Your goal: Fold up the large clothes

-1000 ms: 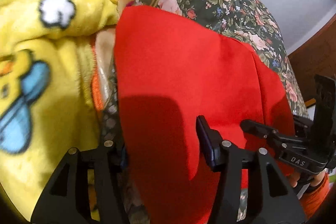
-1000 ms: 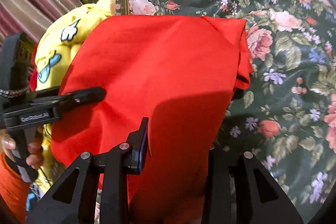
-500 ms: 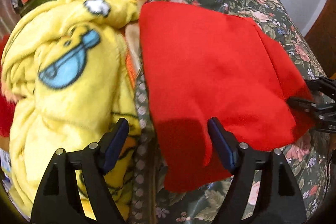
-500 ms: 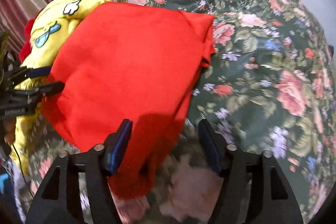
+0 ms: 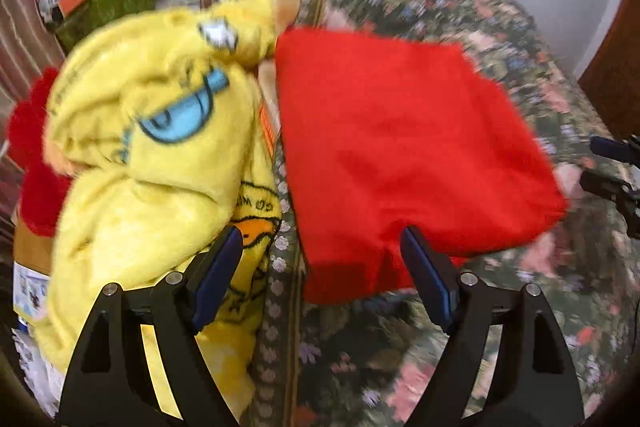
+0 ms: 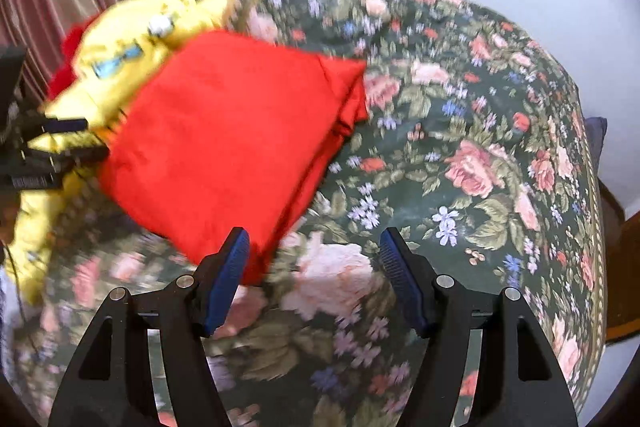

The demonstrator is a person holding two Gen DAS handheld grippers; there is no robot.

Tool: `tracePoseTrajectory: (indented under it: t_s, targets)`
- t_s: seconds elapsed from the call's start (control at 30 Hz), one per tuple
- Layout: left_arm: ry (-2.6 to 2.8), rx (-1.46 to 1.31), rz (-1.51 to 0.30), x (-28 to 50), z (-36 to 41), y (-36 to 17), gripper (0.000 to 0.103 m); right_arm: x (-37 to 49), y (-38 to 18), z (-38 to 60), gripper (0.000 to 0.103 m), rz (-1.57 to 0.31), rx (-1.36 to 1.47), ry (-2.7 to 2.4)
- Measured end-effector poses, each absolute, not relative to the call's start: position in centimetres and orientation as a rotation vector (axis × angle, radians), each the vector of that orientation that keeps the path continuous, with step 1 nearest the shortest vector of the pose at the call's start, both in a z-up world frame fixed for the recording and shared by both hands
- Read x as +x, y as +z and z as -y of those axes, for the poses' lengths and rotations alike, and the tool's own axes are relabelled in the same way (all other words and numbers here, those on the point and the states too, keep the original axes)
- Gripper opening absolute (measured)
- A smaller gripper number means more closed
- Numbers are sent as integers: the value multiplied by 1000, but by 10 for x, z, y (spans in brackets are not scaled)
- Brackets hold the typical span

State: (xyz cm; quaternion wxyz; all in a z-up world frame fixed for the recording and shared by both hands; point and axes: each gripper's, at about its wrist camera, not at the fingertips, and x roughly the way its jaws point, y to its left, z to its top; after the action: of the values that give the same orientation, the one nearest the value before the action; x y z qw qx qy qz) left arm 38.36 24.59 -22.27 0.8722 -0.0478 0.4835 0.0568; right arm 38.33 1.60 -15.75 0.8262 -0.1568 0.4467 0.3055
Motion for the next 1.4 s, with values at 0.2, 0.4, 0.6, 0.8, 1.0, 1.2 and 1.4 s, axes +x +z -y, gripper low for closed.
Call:
tracePoseTrajectory:
  t_s: [0.2,0.4,0.6,0.8,1.0,1.2,1.4]
  targets:
    - [95,-117,-855,342,-227,-146,81,339,-85,-6,64,-805,-209,685]
    - [74,-129,-659,279,-202,-67,81,279,-13,9,64,-630,-95,737]
    - [57,-113,-462,207,-174,-7,81,214,38,24,64,-451,-51,767]
    - [57,-76,-284,134,-143,30,81,151,68,41,64,-295,-7,773]
    - [67,-78,-169,77,-118,40,81,108,75,51,64,-220,35,767]
    - [111,-69,-140,53,-107,35,88,96,72,52,83,-178,20,690]
    - [150,-53,-140,47,-104,31,100,92,71,49,103,-157,-6,620]
